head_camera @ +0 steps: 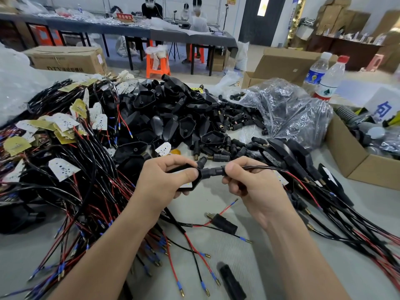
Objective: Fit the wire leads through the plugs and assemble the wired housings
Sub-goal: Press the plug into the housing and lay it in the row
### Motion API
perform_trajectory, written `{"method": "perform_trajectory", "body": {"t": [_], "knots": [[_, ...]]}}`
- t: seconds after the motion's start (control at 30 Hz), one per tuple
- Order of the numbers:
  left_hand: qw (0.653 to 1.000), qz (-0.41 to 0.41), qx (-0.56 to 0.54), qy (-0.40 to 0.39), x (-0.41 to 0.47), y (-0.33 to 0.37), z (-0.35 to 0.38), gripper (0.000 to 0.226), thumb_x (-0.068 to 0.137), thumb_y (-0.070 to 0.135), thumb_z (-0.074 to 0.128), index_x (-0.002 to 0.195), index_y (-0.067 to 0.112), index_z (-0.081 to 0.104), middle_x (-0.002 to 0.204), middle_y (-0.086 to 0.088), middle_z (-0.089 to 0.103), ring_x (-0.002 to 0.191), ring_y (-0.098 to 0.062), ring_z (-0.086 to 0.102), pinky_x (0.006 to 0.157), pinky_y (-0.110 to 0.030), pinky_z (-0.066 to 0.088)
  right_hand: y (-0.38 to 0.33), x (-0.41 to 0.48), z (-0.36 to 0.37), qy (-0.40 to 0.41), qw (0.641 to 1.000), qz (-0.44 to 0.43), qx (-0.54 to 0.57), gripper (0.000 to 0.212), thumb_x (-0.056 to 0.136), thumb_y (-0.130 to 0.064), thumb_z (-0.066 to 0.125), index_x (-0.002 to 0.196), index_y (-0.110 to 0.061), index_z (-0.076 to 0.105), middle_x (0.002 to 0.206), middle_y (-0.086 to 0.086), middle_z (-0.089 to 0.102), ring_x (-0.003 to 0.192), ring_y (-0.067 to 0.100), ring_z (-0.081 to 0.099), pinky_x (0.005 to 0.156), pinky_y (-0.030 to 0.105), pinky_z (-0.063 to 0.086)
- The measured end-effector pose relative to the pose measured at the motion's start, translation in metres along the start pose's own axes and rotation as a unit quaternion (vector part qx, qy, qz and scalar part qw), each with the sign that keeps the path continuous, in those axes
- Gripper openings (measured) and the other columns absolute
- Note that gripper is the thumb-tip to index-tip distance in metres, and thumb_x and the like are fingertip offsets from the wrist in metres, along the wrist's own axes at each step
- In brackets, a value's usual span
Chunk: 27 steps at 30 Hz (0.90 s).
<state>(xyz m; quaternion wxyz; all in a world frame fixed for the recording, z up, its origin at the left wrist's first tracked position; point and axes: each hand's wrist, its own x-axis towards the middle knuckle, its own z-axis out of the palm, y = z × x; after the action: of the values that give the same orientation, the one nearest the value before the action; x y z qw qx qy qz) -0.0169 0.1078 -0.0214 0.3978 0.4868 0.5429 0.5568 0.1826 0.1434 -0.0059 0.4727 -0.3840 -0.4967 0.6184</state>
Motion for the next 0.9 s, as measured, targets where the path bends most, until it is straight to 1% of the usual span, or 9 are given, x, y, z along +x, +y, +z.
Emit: {"method": "perform_trajectory", "body": {"t": [0.2, 0.3, 0.37, 0.47, 0.57, 0.63, 0.73, 0.8, 0.9], "knots": [[1.0, -0.007, -0.014, -0.012, -0.002, 0.001, 0.007, 0.009, 0.072, 0.021, 0.076, 0.081, 0.024, 0.08, 0.067, -0.01, 0.071, 0.052, -0.022, 0.064, 0.042, -0.022, 0.043, 0.006, 0.0, 0.003, -0.008, 1.0, 0.002, -0.009, 0.018, 0.09, -0.003, 0.07, 0.074, -0.008, 0.066, 0.064, 0.013, 0.064, 0.047, 0.013, 0.047, 0.046, 0.02, 0.035], [1.0, -0.008, -0.016, -0.017, -0.003, 0.0, 0.007, 0.01, 0.08, 0.015, 0.077, 0.082, 0.024, 0.079, 0.067, -0.007, 0.071, 0.053, -0.021, 0.064, 0.043, -0.022, 0.044, 0.008, 0.0, 0.005, -0.013, 1.0, -0.004, 0.0, 0.019, 0.092, -0.003, 0.069, 0.074, -0.008, 0.066, 0.065, 0.014, 0.065, 0.049, 0.015, 0.051, 0.046, 0.02, 0.038], [1.0, -0.012, -0.008, -0.015, -0.004, -0.001, 0.007, 0.019, 0.087, 0.005, 0.076, 0.082, 0.023, 0.078, 0.068, -0.006, 0.071, 0.054, -0.02, 0.064, 0.044, -0.022, 0.044, 0.009, 0.0, 0.006, -0.018, 1.0, -0.002, -0.008, 0.018, 0.092, -0.003, 0.069, 0.075, -0.008, 0.066, 0.067, 0.014, 0.067, 0.051, 0.016, 0.055, 0.048, 0.021, 0.042], [0.999, -0.037, -0.028, -0.019, -0.006, 0.001, 0.012, 0.018, 0.091, 0.007, 0.073, 0.084, 0.022, 0.08, 0.068, -0.001, 0.07, 0.055, -0.021, 0.065, 0.045, -0.022, 0.046, 0.009, 0.0, 0.008, -0.023, 0.999, 0.001, -0.023, 0.015, 0.097, -0.006, 0.064, 0.082, -0.005, 0.066, 0.072, 0.016, 0.068, 0.056, 0.018, 0.06, 0.052, 0.023, 0.046], [0.99, -0.082, -0.109, -0.025, -0.003, 0.005, 0.014, 0.014, 0.089, 0.017, 0.069, 0.097, 0.018, 0.081, 0.081, -0.004, 0.077, 0.066, -0.024, 0.072, 0.051, -0.024, 0.052, 0.007, 0.002, 0.007, 0.017, 1.0, -0.006, -0.014, 0.018, 0.099, -0.006, 0.06, 0.084, -0.004, 0.068, 0.072, 0.016, 0.068, 0.055, 0.019, 0.059, 0.052, 0.024, 0.046], [0.982, -0.113, -0.15, -0.017, 0.001, 0.004, 0.01, 0.017, 0.096, 0.012, 0.064, 0.104, 0.013, 0.079, 0.093, -0.012, 0.079, 0.075, -0.027, 0.076, 0.052, -0.025, 0.055, 0.005, 0.003, 0.004, 0.058, 0.998, -0.011, 0.003, 0.017, 0.099, -0.007, 0.061, 0.083, -0.002, 0.066, 0.069, 0.015, 0.067, 0.052, 0.018, 0.055, 0.049, 0.024, 0.043], [0.984, -0.111, -0.134, -0.028, 0.002, 0.001, 0.009, 0.021, 0.1, 0.004, 0.061, 0.103, 0.014, 0.079, 0.092, -0.018, 0.078, 0.066, -0.023, 0.073, 0.053, -0.023, 0.056, 0.004, 0.003, 0.0, 0.082, 0.997, -0.016, 0.003, 0.015, 0.098, -0.007, 0.063, 0.085, 0.0, 0.065, 0.068, 0.016, 0.067, 0.051, 0.017, 0.054, 0.049, 0.024, 0.042], [0.986, -0.099, -0.133, -0.032, 0.001, -0.001, 0.009, 0.025, 0.099, 0.001, 0.061, 0.099, 0.018, 0.08, 0.088, -0.019, 0.078, 0.061, -0.022, 0.072, 0.053, -0.022, 0.056, 0.004, 0.002, 0.001, 0.068, 0.998, -0.011, 0.007, 0.013, 0.097, -0.005, 0.063, 0.087, 0.002, 0.067, 0.07, 0.016, 0.067, 0.054, 0.017, 0.056, 0.05, 0.023, 0.044], [0.986, -0.092, -0.132, -0.038, 0.001, -0.002, 0.008, 0.024, 0.098, 0.0, 0.062, 0.105, 0.018, 0.077, 0.089, -0.019, 0.078, 0.063, -0.024, 0.073, 0.056, -0.022, 0.058, 0.006, 0.001, 0.004, 0.052, 0.999, 0.005, 0.002, 0.011, 0.096, -0.004, 0.063, 0.091, 0.002, 0.07, 0.073, 0.016, 0.069, 0.057, 0.016, 0.062, 0.053, 0.022, 0.048]]}}
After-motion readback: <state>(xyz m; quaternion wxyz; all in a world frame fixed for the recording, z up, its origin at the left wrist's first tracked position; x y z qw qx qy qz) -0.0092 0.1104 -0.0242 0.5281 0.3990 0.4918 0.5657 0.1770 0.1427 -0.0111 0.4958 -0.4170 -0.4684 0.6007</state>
